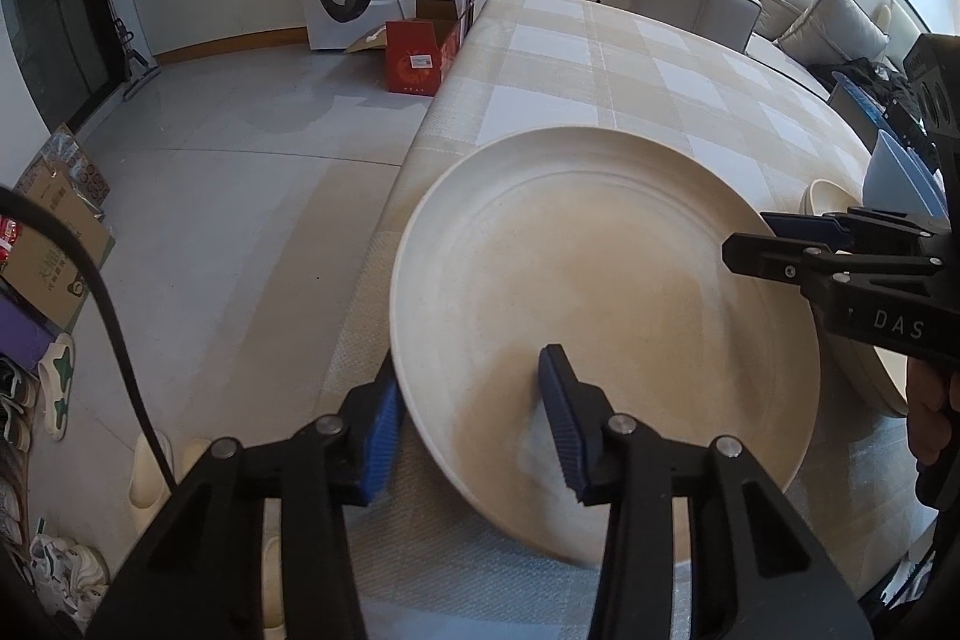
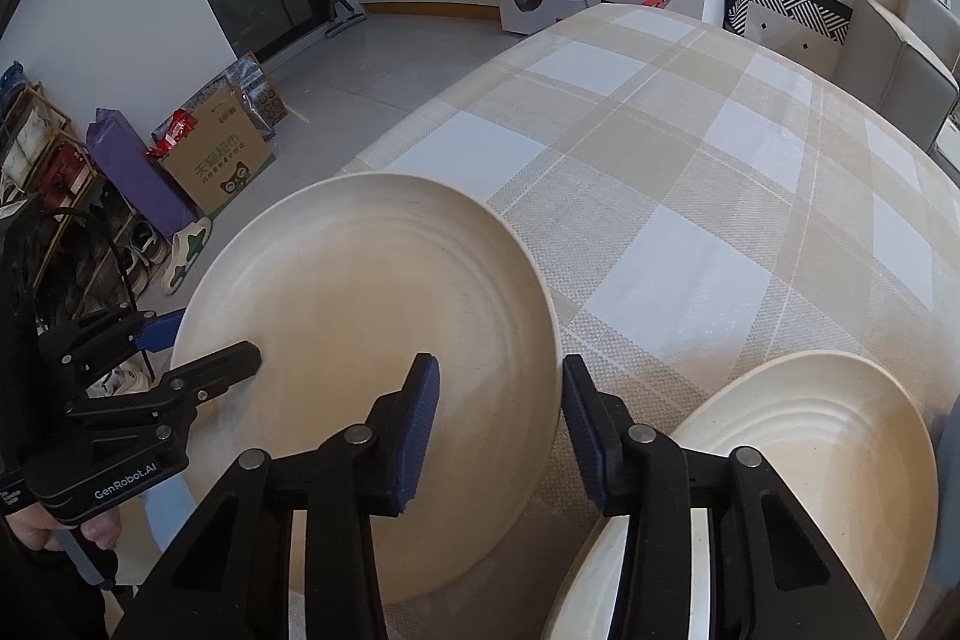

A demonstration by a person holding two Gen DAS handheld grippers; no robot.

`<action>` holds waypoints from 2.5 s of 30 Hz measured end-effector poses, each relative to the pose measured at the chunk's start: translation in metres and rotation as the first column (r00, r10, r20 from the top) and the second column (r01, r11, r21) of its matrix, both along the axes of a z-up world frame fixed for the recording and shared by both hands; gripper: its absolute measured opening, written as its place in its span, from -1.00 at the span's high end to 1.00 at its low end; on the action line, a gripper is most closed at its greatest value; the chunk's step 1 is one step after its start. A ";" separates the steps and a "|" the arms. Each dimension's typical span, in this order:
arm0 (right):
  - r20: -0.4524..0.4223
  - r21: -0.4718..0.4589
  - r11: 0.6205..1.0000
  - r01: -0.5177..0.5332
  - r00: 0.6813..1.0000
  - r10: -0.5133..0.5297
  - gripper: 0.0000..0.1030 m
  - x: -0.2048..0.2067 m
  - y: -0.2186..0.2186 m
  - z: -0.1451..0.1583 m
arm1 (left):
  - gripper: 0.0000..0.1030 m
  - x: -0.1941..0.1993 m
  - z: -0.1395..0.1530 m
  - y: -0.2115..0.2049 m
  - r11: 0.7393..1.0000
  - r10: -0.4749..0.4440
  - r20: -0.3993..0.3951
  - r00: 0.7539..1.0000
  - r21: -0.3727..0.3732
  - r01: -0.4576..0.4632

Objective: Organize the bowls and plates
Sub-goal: 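Close the left gripper on the plate rim while the right gripper closes on it, then lift the gripped cream plate with both grippers and carry it toward the plate stack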

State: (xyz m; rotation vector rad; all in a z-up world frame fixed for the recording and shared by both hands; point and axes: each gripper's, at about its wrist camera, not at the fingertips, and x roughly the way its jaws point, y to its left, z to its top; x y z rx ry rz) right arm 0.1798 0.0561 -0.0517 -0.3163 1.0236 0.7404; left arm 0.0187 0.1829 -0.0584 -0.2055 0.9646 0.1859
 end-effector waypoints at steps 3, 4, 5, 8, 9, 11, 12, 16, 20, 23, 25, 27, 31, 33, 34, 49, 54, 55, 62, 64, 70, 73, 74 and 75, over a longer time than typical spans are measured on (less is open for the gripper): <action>0.000 -0.004 1.000 -0.002 1.000 0.002 0.34 0.000 0.000 0.000 | 0.17 0.000 0.001 0.001 1.000 0.005 0.002 1.000 -0.001 -0.005; 0.001 -0.005 1.000 -0.003 1.000 0.003 0.35 -0.001 0.000 0.000 | 0.17 0.000 0.002 0.001 1.000 0.006 0.003 1.000 0.000 -0.006; 0.002 -0.007 1.000 -0.002 1.000 0.002 0.36 -0.001 0.000 0.001 | 0.17 0.000 0.002 0.002 1.000 0.006 0.004 1.000 0.002 -0.006; 0.004 -0.008 1.000 0.002 1.000 -0.002 0.43 -0.001 -0.002 0.001 | 0.17 0.000 0.003 0.001 1.000 0.008 0.003 1.000 0.005 -0.008; 0.001 -0.004 1.000 0.005 1.000 -0.005 0.44 -0.001 -0.003 0.001 | 0.17 0.000 0.003 0.002 1.000 0.007 0.004 1.000 0.004 -0.007; 0.001 -0.001 1.000 0.006 1.000 -0.006 0.44 -0.001 -0.004 0.002 | 0.17 0.000 0.004 0.001 1.000 0.008 0.006 1.000 0.005 -0.008; 0.005 0.001 1.000 0.006 1.000 -0.006 0.44 -0.002 -0.004 0.003 | 0.17 0.000 0.005 0.001 1.000 0.008 0.007 1.000 0.007 -0.008; 0.013 0.006 1.000 0.005 1.000 -0.005 0.44 -0.003 -0.004 0.007 | 0.17 -0.001 0.009 0.002 1.000 0.011 0.013 1.000 0.011 -0.011; 0.020 0.007 1.000 0.000 1.000 0.000 0.44 -0.004 -0.003 0.011 | 0.17 -0.002 0.013 0.003 1.000 0.016 0.017 1.000 0.015 -0.016; 0.021 0.006 1.000 -0.004 1.000 0.004 0.44 -0.005 -0.002 0.011 | 0.17 -0.002 0.014 0.004 1.000 0.019 0.020 1.000 0.013 -0.020; 0.016 -0.001 1.000 -0.006 1.000 0.006 0.44 -0.006 -0.002 0.009 | 0.17 -0.002 0.013 0.005 1.000 0.019 0.014 1.000 0.008 -0.019; 0.002 0.000 1.000 -0.009 1.000 0.009 0.44 -0.005 -0.001 0.005 | 0.17 -0.001 0.010 0.008 1.000 0.022 0.004 1.000 0.000 -0.022; -0.042 0.021 1.000 0.000 0.999 0.001 0.46 -0.002 -0.003 -0.002 | 0.17 -0.002 0.003 0.012 1.000 0.024 -0.014 1.000 -0.016 -0.024; -0.041 0.023 1.000 -0.003 0.999 0.004 0.48 -0.003 -0.002 -0.002 | 0.17 -0.002 -0.001 0.012 1.000 0.022 -0.019 1.000 -0.022 -0.023; -0.042 0.023 1.000 -0.003 0.999 0.004 0.48 -0.003 -0.002 -0.002 | 0.17 -0.002 -0.002 0.012 0.999 0.022 -0.019 1.000 -0.023 -0.022; -0.044 0.024 0.999 0.029 0.999 -0.028 0.73 -0.002 -0.006 -0.002 | 0.21 -0.001 0.000 0.009 1.000 0.027 -0.024 0.999 -0.002 -0.027; -0.029 0.026 0.999 0.030 0.999 -0.029 0.74 -0.005 -0.006 0.006 | 0.21 -0.003 0.004 0.009 1.000 0.027 -0.017 0.999 0.003 -0.027; -0.024 0.027 0.999 0.030 0.999 -0.029 0.74 -0.005 -0.006 0.008 | 0.21 -0.003 0.006 0.009 1.000 0.026 -0.015 1.000 0.005 -0.026; -0.009 0.041 0.999 0.035 0.999 -0.035 0.74 -0.009 -0.009 0.020 | 0.21 -0.005 0.016 0.007 0.999 0.026 0.002 1.000 0.018 -0.027; -0.007 0.044 0.998 0.039 0.999 -0.039 0.74 -0.010 -0.011 0.023 | 0.21 -0.005 0.018 0.007 0.999 0.025 0.008 1.000 0.020 -0.026; -0.003 0.055 0.997 0.054 0.999 -0.054 0.74 -0.012 -0.019 0.032 | 0.21 -0.005 0.026 0.001 1.000 0.011 0.021 1.000 0.023 -0.011; 0.001 0.055 0.996 0.064 0.998 -0.064 0.74 -0.013 -0.025 0.037 | 0.21 -0.003 0.031 -0.002 1.000 -0.001 0.029 1.000 0.028 0.000; 0.005 0.052 0.996 0.067 0.998 -0.067 0.74 -0.014 -0.027 0.039 | 0.21 -0.002 0.033 -0.004 1.000 -0.006 0.033 0.999 0.029 0.005; 0.008 0.050 0.996 0.072 0.997 -0.072 0.74 -0.014 -0.030 0.040 | 0.21 0.000 0.035 -0.006 0.999 -0.011 0.036 0.999 0.031 0.010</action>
